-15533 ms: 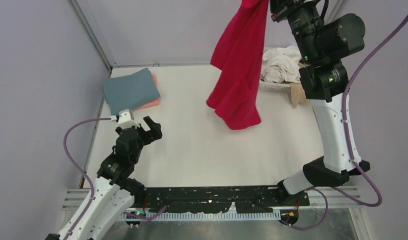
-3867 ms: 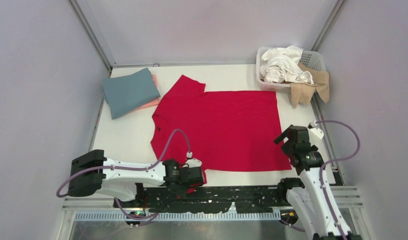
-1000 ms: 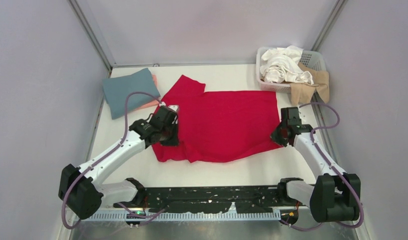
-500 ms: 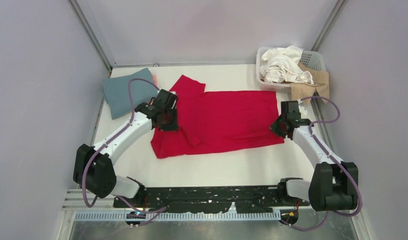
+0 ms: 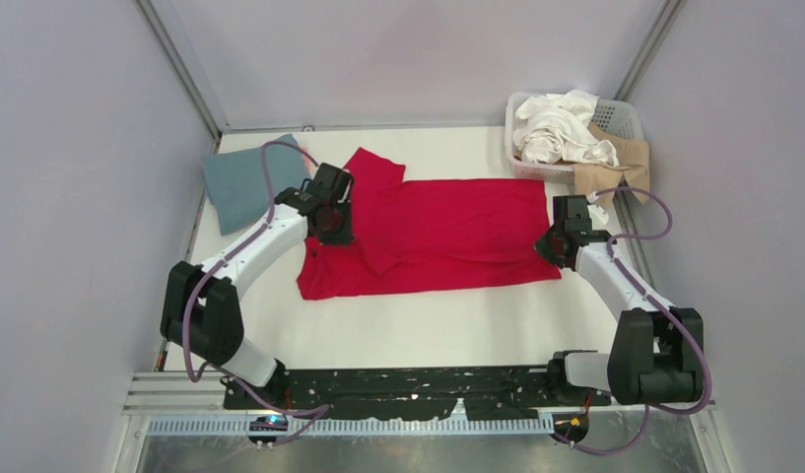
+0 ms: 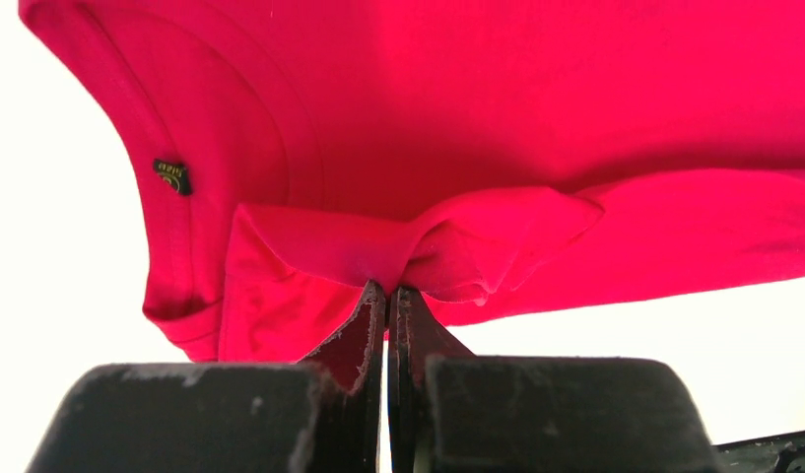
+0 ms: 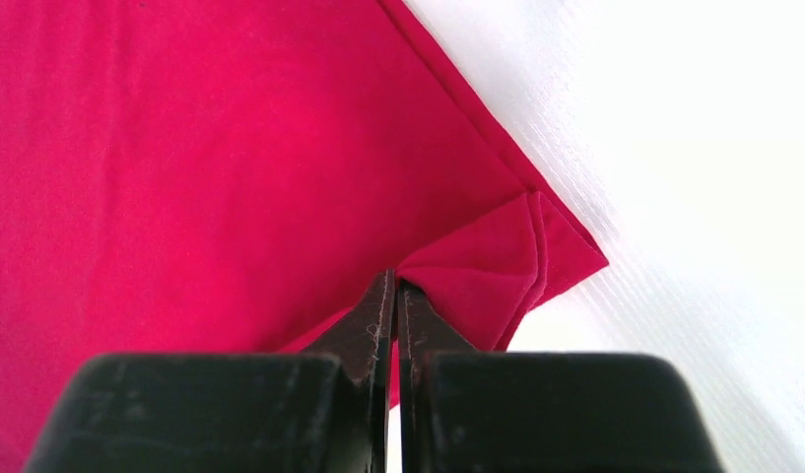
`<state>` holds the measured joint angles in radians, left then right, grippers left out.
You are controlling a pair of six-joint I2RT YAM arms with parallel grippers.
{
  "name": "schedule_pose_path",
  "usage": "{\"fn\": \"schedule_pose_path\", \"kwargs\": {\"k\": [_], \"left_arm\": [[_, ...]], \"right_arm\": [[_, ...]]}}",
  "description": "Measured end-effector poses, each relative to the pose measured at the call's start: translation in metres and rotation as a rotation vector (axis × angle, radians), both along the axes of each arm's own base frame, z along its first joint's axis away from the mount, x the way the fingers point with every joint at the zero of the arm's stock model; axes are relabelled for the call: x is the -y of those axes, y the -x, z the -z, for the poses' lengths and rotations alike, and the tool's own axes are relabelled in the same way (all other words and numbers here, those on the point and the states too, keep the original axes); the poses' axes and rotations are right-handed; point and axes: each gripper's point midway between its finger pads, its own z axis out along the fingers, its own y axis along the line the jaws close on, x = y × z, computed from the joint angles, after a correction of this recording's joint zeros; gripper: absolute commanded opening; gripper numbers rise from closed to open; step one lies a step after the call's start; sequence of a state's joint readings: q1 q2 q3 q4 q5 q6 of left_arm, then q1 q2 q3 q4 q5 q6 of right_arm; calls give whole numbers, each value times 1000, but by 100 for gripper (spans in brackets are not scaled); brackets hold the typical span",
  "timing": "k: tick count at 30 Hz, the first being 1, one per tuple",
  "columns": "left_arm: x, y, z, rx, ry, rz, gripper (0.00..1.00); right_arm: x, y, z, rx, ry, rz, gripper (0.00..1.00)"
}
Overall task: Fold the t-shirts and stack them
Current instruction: Fold the flattened tshirt in 1/3 of the way
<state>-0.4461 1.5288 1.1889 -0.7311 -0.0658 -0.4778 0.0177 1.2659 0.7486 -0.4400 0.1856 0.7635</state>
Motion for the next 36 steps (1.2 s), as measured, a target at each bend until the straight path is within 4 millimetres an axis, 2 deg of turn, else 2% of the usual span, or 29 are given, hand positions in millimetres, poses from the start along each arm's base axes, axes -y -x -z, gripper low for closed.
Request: {"fn": "schedule_pose_path", "kwargs": {"k": [5, 8, 9, 10, 11, 12, 13, 14, 16, 17, 20, 22, 25, 27, 29, 31, 33, 36], "left_arm": [[5, -16, -1, 7, -8, 8, 1], [6, -31, 0, 12, -29, -8, 14], [6, -35, 1, 11, -33, -13, 22], [7, -40, 4, 6, -40, -18, 38], [6, -43, 7, 1, -42, -26, 49], [5, -46, 10, -7, -48, -29, 63], [4, -49, 14, -14, -51, -41, 77], [3, -52, 17, -22, -55, -51, 86], [0, -59, 19, -37, -54, -79, 97], [-2, -64, 18, -39, -52, -94, 99], [-7, -77, 7, -18, -32, -135, 99], [-8, -77, 1, -4, -2, -140, 99], [3, -62, -2, 0, 100, -103, 100], [15, -41, 4, -32, 176, -64, 100], [28, -21, 15, -79, 225, -23, 100], [40, -5, 24, -126, 252, 8, 100], [50, 3, 29, -149, 271, 32, 100], [63, 5, 32, -158, 304, 54, 100]], "right_arm": [[0, -4, 4, -2, -3, 8, 10], [2, -8, 6, 4, 6, 19, 21], [3, -10, 7, 6, 10, 25, 31], [5, -12, 9, 9, 16, 31, 37], [6, -14, 10, 9, 20, 40, 53], [8, -15, 13, 3, 31, 46, 61], [11, -17, 14, 0, 39, 54, 73], [14, -19, 14, -1, 47, 64, 77], [22, -24, 10, 8, 67, 85, 91], [25, -27, 6, 18, 77, 92, 98], [31, -36, -9, 69, 100, 90, 95], [30, -37, -23, 111, 109, 66, 95], [17, -38, -46, 198, 116, -5, 95], [-5, -35, -52, 249, 91, -103, 95], [-24, -33, -46, 260, 66, -184, 95], [-42, -30, -31, 240, 35, -265, 95], [-56, -26, -12, 190, 3, -322, 95], [-66, -23, 7, 139, -28, -362, 95]]}}
